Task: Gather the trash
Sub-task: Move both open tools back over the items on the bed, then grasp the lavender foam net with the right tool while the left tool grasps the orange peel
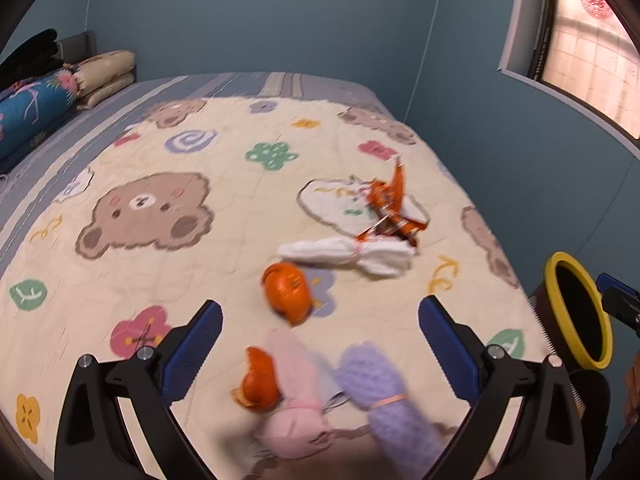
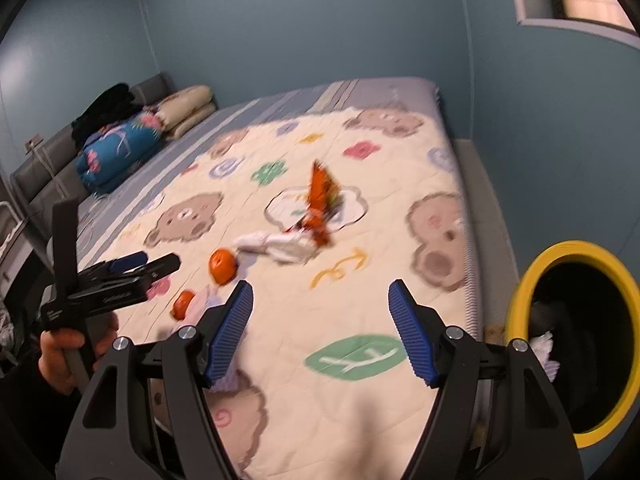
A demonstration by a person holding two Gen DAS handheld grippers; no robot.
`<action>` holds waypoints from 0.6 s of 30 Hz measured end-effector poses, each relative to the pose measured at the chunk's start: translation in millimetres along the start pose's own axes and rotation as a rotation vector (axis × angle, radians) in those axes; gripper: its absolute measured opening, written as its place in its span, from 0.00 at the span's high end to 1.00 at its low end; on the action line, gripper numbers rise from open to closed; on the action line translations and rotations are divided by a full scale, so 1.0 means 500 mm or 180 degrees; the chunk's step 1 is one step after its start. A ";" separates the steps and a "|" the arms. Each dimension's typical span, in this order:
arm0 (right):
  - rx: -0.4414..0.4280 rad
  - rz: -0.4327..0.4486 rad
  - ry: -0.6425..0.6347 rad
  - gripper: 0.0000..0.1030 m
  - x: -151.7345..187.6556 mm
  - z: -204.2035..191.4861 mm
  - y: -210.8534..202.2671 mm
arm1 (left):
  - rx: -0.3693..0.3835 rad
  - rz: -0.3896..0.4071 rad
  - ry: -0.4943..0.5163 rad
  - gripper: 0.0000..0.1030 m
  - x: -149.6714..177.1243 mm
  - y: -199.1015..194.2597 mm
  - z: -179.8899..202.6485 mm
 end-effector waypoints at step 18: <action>-0.0312 -0.0684 -0.0451 0.35 0.130 -0.167 0.138 | -0.0066 -0.0262 -0.0296 0.08 0.098 0.053 -0.113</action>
Point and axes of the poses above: each gripper's, at about its wrist camera, not at the fingertips, and y roughly the way its jaws point, z to its right, x to its underside, the point moved 9 cm from there along y, roughly the way its jaws point, and after that the axes turned 1 degree about x, right-handed, at the moved point
